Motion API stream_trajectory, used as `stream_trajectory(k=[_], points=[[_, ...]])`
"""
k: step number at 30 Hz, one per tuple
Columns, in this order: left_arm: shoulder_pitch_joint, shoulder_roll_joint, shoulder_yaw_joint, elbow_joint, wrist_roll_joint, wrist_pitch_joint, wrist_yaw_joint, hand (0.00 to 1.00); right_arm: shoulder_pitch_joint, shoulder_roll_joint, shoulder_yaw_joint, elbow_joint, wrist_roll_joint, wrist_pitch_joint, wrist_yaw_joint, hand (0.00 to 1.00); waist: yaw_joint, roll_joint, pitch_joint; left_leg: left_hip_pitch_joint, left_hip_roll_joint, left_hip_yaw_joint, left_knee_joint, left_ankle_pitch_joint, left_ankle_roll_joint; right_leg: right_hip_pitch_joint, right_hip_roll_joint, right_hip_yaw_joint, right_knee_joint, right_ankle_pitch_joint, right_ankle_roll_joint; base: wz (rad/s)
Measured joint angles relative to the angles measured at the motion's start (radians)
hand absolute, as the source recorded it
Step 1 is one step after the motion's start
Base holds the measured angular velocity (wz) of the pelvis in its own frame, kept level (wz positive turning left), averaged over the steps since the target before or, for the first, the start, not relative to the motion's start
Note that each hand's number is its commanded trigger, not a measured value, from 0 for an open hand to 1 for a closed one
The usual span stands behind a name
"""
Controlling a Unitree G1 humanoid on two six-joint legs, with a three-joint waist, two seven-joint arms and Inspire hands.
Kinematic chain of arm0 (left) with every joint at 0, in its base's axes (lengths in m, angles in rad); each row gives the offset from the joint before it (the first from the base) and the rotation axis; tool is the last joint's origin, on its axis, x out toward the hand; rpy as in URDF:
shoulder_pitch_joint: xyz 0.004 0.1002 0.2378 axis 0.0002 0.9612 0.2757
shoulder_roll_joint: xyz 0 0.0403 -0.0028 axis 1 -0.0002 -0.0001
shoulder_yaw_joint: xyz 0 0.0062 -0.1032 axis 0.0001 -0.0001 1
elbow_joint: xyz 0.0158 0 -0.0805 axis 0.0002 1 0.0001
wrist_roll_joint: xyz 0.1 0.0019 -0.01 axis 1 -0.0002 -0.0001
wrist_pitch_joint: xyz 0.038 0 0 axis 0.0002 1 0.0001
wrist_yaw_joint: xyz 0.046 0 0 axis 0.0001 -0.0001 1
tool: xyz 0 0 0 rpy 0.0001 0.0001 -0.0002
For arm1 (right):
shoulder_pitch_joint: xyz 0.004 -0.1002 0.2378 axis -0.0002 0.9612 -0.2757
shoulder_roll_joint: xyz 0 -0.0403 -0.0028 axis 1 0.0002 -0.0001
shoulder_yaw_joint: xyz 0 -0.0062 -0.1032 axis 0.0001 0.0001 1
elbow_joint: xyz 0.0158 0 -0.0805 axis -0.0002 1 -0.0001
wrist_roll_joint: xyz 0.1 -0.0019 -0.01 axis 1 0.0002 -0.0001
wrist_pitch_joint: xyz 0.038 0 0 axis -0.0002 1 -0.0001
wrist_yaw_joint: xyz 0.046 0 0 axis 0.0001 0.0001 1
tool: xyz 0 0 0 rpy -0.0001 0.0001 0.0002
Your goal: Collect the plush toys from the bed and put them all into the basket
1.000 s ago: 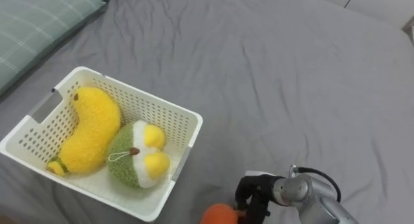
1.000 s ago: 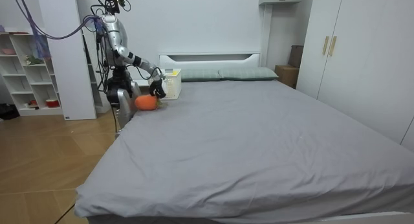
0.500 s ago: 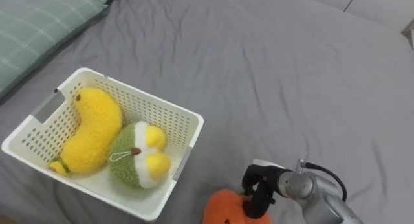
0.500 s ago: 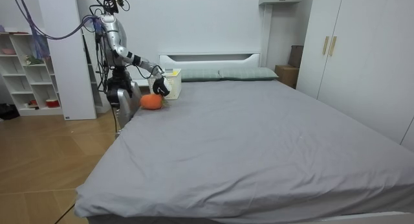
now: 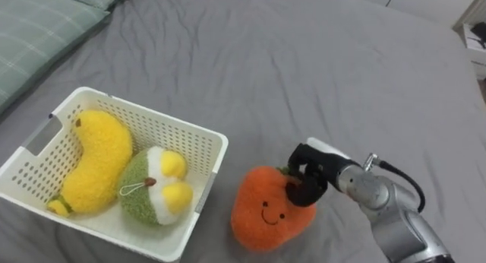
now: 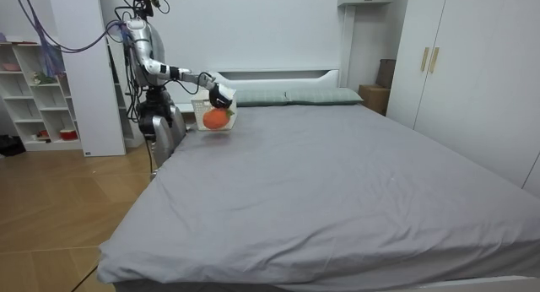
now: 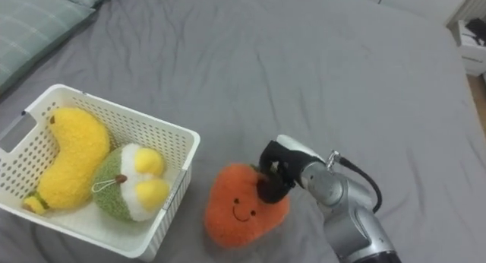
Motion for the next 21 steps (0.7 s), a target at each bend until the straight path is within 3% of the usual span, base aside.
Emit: stream_trajectory(k=[5,9,13,17,21], points=[[-0.001,0.002,0.078,0.000,0.016,-0.007,0.001,0.00,-0.005,-0.024,-0.076,-0.122,0.044,-0.011,-0.001,1.00,-0.007,-0.007,-0.0059,0.008,0.001,0.013,-0.001,0.000,0.000,0.004,0.000,0.005,0.002,0.000,0.000,-0.06],[0.009,0.003,0.102,0.012,0.015,-0.019,0.017,0.00,-0.005,-0.049,-0.087,-0.184,0.021,-0.008,-0.009,1.00,-0.010,-0.010,-0.0080,0.006,0.002,0.018,-0.002,0.000,0.000,0.003,0.000,0.006,0.004,0.000,0.000,-0.04],[0.016,0.008,0.105,0.017,0.016,-0.019,0.019,0.00,-0.033,-0.062,-0.088,-0.266,0.002,-0.008,-0.010,1.00,-0.031,-0.017,-0.0117,-0.002,0.002,0.018,-0.008,0.000,0.000,-0.004,0.000,0.009,0.005,0.000,0.000,0.00],[0.013,0.007,0.104,0.017,0.015,-0.020,0.017,0.00,-0.070,-0.064,-0.088,-0.375,0.024,0.001,-0.014,1.00,-0.030,-0.025,-0.0155,-0.010,0.003,0.022,-0.007,0.000,0.000,-0.017,0.002,0.013,0.005,0.000,0.000,-0.02],[0.004,0.007,0.105,0.016,0.016,-0.021,0.018,0.00,-0.141,-0.062,-0.073,-0.415,0.028,-0.002,-0.038,1.00,-0.019,-0.023,-0.0137,-0.001,0.004,0.022,-0.009,0.000,0.000,-0.016,0.004,0.018,0.003,0.000,0.000,-0.02]])
